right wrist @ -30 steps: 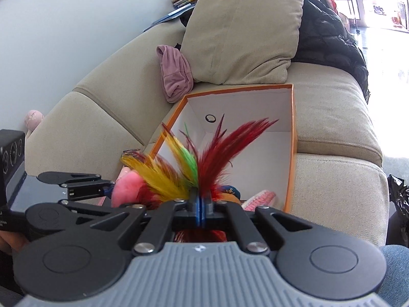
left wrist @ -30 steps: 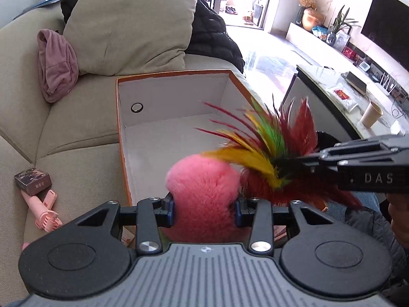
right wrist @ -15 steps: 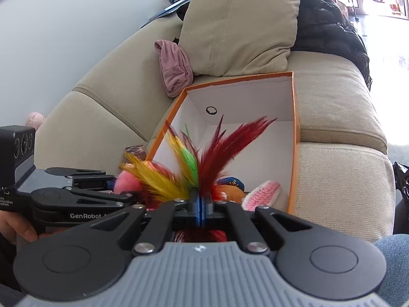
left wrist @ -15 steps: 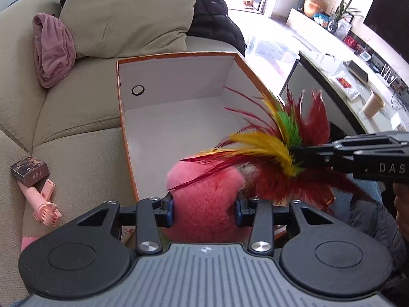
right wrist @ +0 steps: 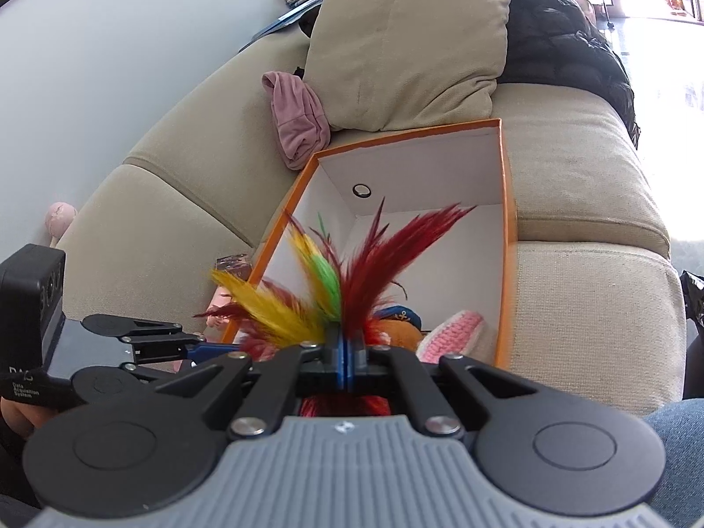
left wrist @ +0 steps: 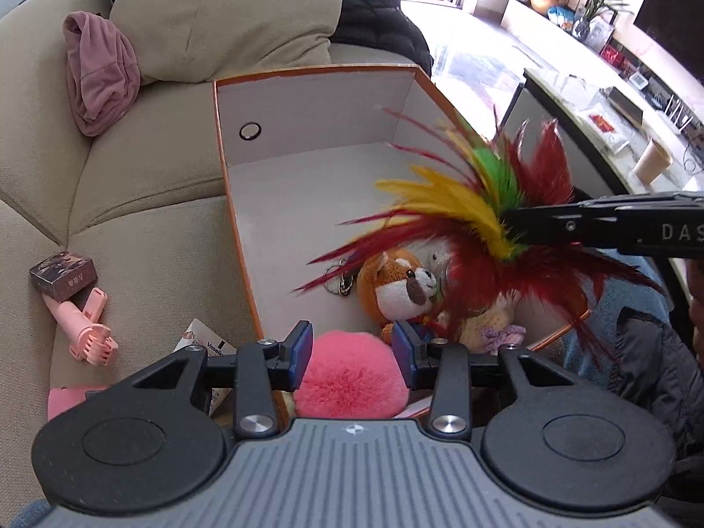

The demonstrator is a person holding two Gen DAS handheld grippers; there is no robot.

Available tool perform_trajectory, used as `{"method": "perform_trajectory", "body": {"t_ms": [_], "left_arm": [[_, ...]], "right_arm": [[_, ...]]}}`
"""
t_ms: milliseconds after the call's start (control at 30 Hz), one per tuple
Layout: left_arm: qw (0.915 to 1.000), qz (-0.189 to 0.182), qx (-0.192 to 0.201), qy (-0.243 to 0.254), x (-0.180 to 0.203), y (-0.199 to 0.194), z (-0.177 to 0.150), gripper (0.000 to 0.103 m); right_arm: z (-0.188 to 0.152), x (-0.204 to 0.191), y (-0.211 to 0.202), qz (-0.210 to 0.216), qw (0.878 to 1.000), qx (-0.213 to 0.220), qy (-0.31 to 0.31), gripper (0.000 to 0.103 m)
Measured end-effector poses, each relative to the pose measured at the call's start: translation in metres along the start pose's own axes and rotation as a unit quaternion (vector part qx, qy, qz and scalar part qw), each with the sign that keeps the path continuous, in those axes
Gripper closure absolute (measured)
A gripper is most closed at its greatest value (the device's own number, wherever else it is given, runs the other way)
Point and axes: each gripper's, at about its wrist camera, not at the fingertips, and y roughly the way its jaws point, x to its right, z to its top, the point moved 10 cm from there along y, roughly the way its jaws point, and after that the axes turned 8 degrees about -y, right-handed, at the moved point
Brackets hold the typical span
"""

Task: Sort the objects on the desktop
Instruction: 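Lower the feather toy into the box and open the right gripper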

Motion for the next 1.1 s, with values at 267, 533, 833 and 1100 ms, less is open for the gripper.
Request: {"method": "perform_trajectory", "body": {"t_ms": [267, 533, 833, 1100], "left_arm": [[0.9950, 0.037, 0.067, -0.064, -0.044, -0.043, 0.017, 0.056], [0.9899, 0.049, 0.062, -0.118, -0.082, -0.041, 0.008, 0.056], [0.9885, 0.035, 0.059, -0.135, -0.090, -0.034, 0.002, 0.056], [0.9859, 0.043, 0.059, -0.150, -0.102, -0.038, -0.005, 0.056]], "right_arm": [[0.021, -0.029, 0.023, 0.035, 0.999, 0.001, -0.023, 0.103], [0.028, -0.049, 0.044, 0.050, 0.998, -0.011, -0.035, 0.103], [0.039, -0.066, 0.043, 0.058, 0.997, -0.002, -0.053, 0.103], [0.007, -0.061, 0.092, 0.054, 0.995, -0.069, -0.037, 0.103]]}}
